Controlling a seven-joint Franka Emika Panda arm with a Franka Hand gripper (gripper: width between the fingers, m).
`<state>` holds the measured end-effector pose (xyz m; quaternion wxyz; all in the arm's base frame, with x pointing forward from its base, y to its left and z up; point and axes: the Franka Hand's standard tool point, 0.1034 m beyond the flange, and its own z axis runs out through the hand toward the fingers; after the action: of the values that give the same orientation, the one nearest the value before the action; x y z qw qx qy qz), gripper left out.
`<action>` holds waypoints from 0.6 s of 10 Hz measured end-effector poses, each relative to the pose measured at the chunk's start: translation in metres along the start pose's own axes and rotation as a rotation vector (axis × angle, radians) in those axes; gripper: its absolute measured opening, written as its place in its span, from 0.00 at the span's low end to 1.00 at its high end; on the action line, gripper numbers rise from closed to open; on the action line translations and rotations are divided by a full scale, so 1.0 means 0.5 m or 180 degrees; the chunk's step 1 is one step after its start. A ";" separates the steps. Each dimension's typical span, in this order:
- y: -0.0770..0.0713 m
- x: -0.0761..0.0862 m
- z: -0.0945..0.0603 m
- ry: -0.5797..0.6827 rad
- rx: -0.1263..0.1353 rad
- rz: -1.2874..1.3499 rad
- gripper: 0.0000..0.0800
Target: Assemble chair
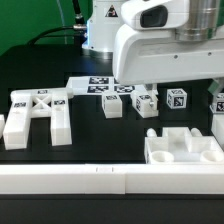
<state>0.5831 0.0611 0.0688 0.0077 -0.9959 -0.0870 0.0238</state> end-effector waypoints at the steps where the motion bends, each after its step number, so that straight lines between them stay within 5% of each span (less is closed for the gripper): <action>1: 0.014 -0.036 0.000 0.0016 -0.0011 -0.0125 0.81; 3: 0.040 -0.104 0.003 -0.0020 -0.0011 -0.0225 0.81; 6: 0.036 -0.102 0.005 -0.0098 0.0004 -0.0222 0.81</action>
Offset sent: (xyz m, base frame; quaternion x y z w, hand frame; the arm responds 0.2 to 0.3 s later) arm 0.0000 0.0000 0.0000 0.0000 0.0000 0.0000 1.0000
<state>0.5361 0.0344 0.0684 0.0079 -0.9918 -0.1218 0.0389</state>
